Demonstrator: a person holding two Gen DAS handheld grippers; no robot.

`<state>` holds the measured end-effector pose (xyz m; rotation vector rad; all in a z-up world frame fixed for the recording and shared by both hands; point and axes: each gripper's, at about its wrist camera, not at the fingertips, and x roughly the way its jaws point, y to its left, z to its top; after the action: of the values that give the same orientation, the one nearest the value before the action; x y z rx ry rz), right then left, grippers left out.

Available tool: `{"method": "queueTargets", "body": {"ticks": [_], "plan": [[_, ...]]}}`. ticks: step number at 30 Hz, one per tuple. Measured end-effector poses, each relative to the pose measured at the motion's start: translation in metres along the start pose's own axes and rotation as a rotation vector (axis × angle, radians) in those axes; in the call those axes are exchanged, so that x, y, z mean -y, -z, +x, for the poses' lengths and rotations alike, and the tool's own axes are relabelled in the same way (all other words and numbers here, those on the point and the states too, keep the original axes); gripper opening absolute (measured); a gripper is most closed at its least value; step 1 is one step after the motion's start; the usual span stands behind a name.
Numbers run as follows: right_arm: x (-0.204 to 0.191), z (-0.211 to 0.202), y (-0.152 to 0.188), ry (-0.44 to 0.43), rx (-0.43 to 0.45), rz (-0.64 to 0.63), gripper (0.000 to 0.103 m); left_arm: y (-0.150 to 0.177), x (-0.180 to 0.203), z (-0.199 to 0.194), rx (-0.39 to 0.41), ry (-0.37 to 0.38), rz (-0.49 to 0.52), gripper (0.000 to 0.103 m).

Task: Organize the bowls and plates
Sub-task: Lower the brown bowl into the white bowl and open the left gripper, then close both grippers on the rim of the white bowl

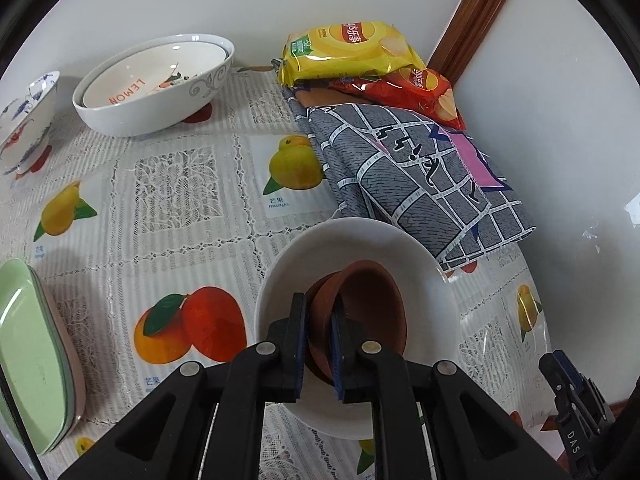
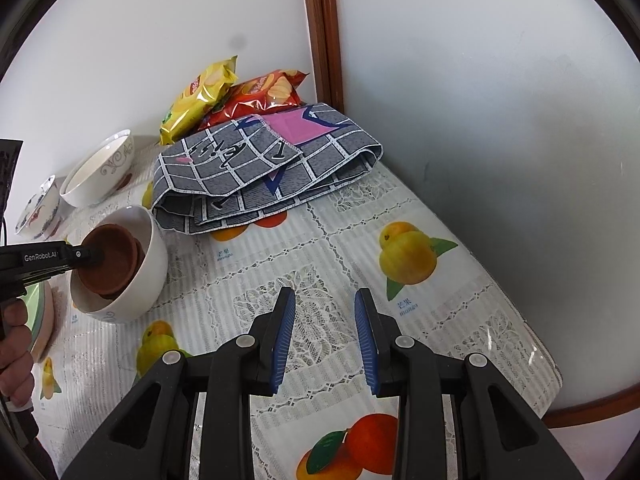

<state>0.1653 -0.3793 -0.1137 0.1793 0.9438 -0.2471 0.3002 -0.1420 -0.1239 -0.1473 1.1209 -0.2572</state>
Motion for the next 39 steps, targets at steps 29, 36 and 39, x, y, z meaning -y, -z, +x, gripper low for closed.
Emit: {"method": "queueTargets", "body": {"ticks": [29, 36, 39], "plan": [[-0.116, 0.038, -0.047, -0.27, -0.099, -0.173, 0.031, 0.0, -0.028, -0.014, -0.024, -0.032, 0.011, 0.023], [-0.129, 0.063, -0.043, -0.204, -0.158, -0.198, 0.018, -0.001, -0.031, 0.008, -0.07, -0.023, 0.01, 0.024], [-0.133, 0.067, -0.043, -0.175, -0.165, -0.209, 0.017, -0.003, -0.03, 0.014, -0.08, -0.027, 0.013, 0.024]]}}
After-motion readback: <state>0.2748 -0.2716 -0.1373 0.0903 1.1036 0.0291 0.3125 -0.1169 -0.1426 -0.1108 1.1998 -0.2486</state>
